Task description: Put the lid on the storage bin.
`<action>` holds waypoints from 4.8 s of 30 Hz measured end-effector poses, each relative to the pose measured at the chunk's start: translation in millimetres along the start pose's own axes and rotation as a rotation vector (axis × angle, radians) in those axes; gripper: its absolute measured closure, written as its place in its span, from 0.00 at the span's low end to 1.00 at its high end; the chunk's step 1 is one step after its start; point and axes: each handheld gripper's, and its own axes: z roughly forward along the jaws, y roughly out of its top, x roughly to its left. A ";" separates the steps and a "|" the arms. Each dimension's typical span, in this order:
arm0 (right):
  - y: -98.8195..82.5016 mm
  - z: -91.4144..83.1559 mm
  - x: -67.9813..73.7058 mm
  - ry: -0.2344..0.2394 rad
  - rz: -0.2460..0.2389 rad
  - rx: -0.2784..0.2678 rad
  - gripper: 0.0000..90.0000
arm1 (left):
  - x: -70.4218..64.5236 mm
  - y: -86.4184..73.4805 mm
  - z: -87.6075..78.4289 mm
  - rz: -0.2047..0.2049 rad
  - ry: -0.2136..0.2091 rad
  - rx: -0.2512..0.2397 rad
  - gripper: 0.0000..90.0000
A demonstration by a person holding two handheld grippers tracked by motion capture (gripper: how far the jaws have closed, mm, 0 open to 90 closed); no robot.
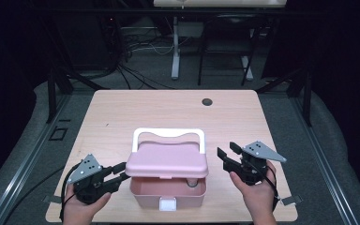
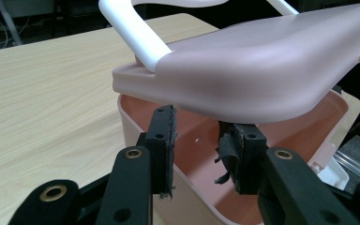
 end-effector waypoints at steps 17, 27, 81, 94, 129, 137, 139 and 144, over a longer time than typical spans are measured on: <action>-0.9 1.5 -1.8 -0.004 -0.007 -0.015 0.43 | -0.5 -7.9 0.2 -0.001 -0.004 0.024 0.73; -1.3 1.1 -2.5 -0.009 -0.005 -0.012 0.43 | -1.2 -13.5 -0.5 -0.007 -0.006 0.030 0.73; -4.0 2.9 -2.1 -0.006 0.000 -0.007 0.43 | -4.6 -32.8 -7.1 -0.011 -0.010 0.087 0.74; -4.3 3.0 -1.9 -0.003 0.001 -0.007 0.43 | -4.2 -38.0 -6.1 -0.017 -0.011 0.101 0.74; -6.2 3.6 -1.9 -0.004 -0.001 -0.005 0.43 | 8.8 -48.2 -3.9 -0.050 0.018 0.110 0.72; -6.6 3.9 -2.2 -0.005 -0.002 -0.004 0.43 | 14.2 -51.7 -1.2 -0.066 0.042 0.105 0.70; -6.7 4.0 -2.2 -0.004 0.002 -0.003 0.43 | 15.5 -52.7 -0.4 -0.070 0.042 0.105 0.69; -7.1 3.8 -3.1 -0.006 0.003 -0.003 0.43 | 19.0 -55.4 1.8 -0.082 0.048 0.108 0.69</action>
